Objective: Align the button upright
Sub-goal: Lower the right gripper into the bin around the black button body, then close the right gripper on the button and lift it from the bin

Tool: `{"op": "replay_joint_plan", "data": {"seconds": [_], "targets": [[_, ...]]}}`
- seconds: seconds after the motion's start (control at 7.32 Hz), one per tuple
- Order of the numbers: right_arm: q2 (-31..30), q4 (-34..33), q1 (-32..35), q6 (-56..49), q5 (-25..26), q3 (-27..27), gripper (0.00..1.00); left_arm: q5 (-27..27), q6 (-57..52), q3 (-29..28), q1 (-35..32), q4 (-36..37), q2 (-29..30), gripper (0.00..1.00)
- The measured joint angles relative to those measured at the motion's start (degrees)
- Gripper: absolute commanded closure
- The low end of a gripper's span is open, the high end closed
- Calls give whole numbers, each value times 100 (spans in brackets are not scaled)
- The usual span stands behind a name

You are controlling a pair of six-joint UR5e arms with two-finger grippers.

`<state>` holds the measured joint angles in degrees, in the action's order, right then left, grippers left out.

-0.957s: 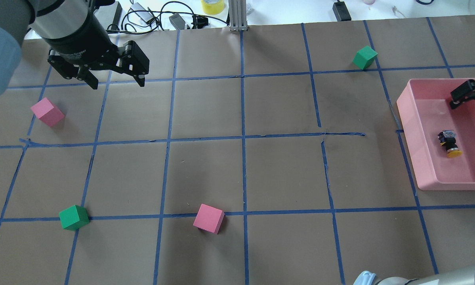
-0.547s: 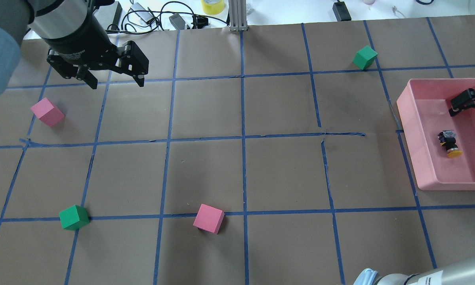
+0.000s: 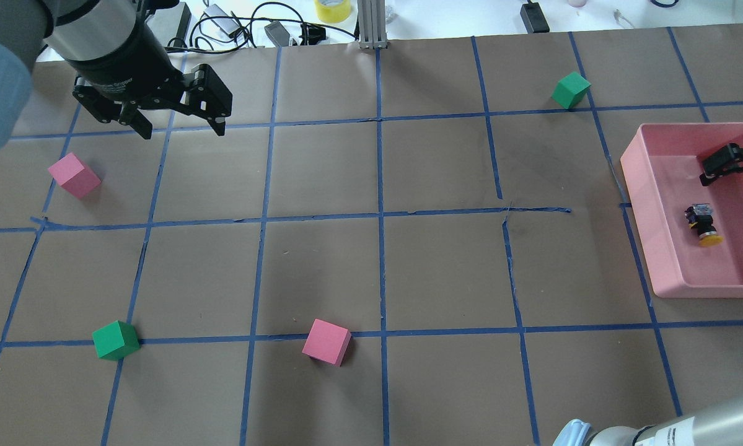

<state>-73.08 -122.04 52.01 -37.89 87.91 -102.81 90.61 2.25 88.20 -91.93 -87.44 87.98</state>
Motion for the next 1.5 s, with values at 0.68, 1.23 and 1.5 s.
{"op": "replay_joint_plan", "data": {"seconds": [0.68, 1.23, 1.5], "targets": [[454, -885, -6, 207, 40, -361, 0, -1, -6, -6, 0, 16, 0, 0], [490, -1375, -6, 251, 206, -750, 0, -18, -5, -2, 0, 17, 0, 0], [554, -1383, -6, 254, 197, -756, 0, -38, -5, -5, -5, 19, 4, 0]]}}
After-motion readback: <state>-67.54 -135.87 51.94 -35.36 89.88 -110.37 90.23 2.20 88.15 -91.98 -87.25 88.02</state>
